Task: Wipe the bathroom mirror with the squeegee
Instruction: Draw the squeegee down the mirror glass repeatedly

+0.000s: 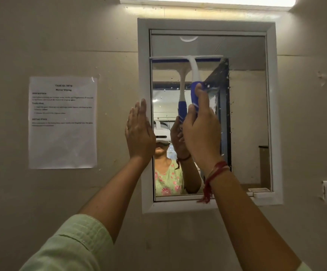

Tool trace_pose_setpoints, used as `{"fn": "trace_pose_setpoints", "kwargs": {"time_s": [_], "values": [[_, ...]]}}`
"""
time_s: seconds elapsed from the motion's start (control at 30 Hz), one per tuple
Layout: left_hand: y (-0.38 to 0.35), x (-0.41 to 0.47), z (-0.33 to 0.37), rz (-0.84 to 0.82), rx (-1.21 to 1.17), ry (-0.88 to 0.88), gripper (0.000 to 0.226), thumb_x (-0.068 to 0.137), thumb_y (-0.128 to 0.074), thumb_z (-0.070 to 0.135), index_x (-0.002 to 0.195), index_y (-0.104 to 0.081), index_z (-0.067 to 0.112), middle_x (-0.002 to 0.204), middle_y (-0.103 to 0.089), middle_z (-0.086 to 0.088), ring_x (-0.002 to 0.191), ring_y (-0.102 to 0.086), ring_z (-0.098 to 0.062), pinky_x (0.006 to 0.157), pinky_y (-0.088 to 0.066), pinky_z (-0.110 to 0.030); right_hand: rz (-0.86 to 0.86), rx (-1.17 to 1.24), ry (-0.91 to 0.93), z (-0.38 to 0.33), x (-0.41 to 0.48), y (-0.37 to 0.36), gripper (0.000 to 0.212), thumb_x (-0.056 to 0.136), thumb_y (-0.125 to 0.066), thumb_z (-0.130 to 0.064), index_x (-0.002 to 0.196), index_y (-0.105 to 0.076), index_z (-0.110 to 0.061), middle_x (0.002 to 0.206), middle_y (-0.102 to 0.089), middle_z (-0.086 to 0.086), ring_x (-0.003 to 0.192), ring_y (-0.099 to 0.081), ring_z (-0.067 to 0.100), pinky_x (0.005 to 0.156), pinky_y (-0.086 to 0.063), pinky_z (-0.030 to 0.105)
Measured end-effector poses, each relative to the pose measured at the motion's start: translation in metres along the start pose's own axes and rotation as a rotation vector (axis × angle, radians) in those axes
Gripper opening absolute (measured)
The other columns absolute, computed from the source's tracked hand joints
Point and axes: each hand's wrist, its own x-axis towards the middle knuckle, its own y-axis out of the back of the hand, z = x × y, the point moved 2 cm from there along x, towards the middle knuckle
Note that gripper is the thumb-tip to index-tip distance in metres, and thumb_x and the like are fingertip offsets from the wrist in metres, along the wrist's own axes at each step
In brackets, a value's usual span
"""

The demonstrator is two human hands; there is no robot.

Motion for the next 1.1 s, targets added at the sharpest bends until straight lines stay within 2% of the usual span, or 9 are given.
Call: {"fn": "trace_pose_setpoints", "kwargs": {"time_s": [0.17, 0.4, 0.53, 0.67, 0.73, 0.83, 0.9, 0.97, 1.1], "values": [[0.001, 0.0, 0.002, -0.001, -0.009, -0.006, 0.049, 0.095, -0.023, 0.024, 0.144, -0.024, 0.018, 0.151, -0.03, -0.008, 0.142, -0.022, -0.025, 0.115, -0.022, -0.049, -0.05, -0.022, -0.021, 0.014, -0.053, 0.0, 0.044, 0.098, -0.034, -0.027, 0.141, -0.026, -0.024, 0.095, -0.059, 0.011, 0.073, -0.057, 0.016, 0.064, -0.053, 0.035], [0.002, 0.0, 0.003, -0.008, -0.012, 0.006, 0.049, 0.095, -0.023, 0.024, 0.144, -0.024, 0.018, 0.152, -0.029, -0.008, 0.142, -0.021, -0.025, 0.115, -0.022, -0.048, 0.026, -0.017, 0.02, 0.0, -0.006, 0.0, 0.044, 0.098, -0.039, -0.023, 0.141, -0.029, -0.021, 0.094, -0.057, 0.009, 0.074, -0.056, 0.016, 0.065, -0.053, 0.035], [0.003, -0.001, 0.004, -0.011, -0.012, 0.007, 0.049, 0.095, -0.022, 0.025, 0.143, -0.025, 0.018, 0.151, -0.03, -0.009, 0.142, -0.022, -0.026, 0.115, -0.023, -0.048, -0.006, -0.036, 0.008, 0.009, -0.026, 0.001, 0.045, 0.098, -0.038, -0.024, 0.142, -0.027, -0.023, 0.089, -0.049, -0.001, 0.072, -0.052, 0.011, 0.065, -0.05, 0.03], [0.002, 0.0, 0.004, -0.014, -0.001, 0.011, 0.05, 0.094, -0.021, 0.027, 0.144, -0.024, 0.019, 0.152, -0.029, -0.008, 0.142, -0.021, -0.026, 0.115, -0.022, -0.048, -0.03, -0.005, -0.022, 0.014, -0.05, 0.001, 0.046, 0.097, -0.036, -0.026, 0.142, -0.026, -0.024, 0.096, -0.059, 0.01, 0.074, -0.056, 0.014, 0.066, -0.052, 0.033], [0.002, 0.0, 0.004, -0.011, -0.001, 0.008, 0.05, 0.094, -0.021, 0.027, 0.144, -0.024, 0.018, 0.152, -0.029, -0.009, 0.142, -0.021, -0.026, 0.115, -0.022, -0.048, -0.016, 0.007, -0.015, 0.011, -0.04, -0.001, 0.045, 0.098, -0.036, -0.025, 0.142, -0.027, -0.024, 0.096, -0.059, 0.01, 0.074, -0.056, 0.015, 0.066, -0.053, 0.033], [0.002, -0.001, 0.003, -0.01, -0.006, 0.005, 0.049, 0.095, -0.022, 0.025, 0.144, -0.024, 0.018, 0.151, -0.029, -0.009, 0.142, -0.021, -0.026, 0.115, -0.023, -0.048, -0.002, 0.001, 0.007, 0.003, -0.012, -0.002, 0.045, 0.098, -0.037, -0.023, 0.142, -0.027, -0.023, 0.092, -0.058, 0.011, 0.073, -0.058, 0.019, 0.066, -0.054, 0.041], [0.002, -0.001, 0.003, -0.008, -0.009, 0.007, 0.049, 0.095, -0.022, 0.025, 0.144, -0.024, 0.018, 0.151, -0.03, -0.008, 0.142, -0.021, -0.026, 0.115, -0.023, -0.048, 0.013, -0.024, 0.012, 0.003, -0.004, -0.002, 0.045, 0.098, -0.038, -0.023, 0.142, -0.026, -0.023, 0.097, -0.059, 0.013, 0.076, -0.057, 0.018, 0.068, -0.054, 0.038], [0.002, 0.0, 0.003, -0.005, -0.011, 0.011, 0.049, 0.095, -0.022, 0.025, 0.144, -0.025, 0.019, 0.151, -0.03, -0.008, 0.142, -0.021, -0.026, 0.115, -0.023, -0.048, 0.01, -0.032, 0.01, 0.007, -0.015, -0.001, 0.046, 0.098, -0.038, -0.023, 0.142, -0.027, -0.023, 0.098, -0.059, 0.013, 0.075, -0.055, 0.016, 0.067, -0.053, 0.034], [0.001, -0.001, 0.002, -0.007, -0.01, -0.001, 0.049, 0.095, -0.023, 0.025, 0.144, -0.025, 0.018, 0.151, -0.03, -0.008, 0.142, -0.022, -0.025, 0.115, -0.023, -0.048, -0.055, -0.015, -0.02, 0.021, -0.061, 0.004, 0.046, 0.097, -0.035, -0.028, 0.142, -0.025, -0.025, 0.094, -0.057, 0.01, 0.073, -0.057, 0.016, 0.065, -0.054, 0.039]]}}
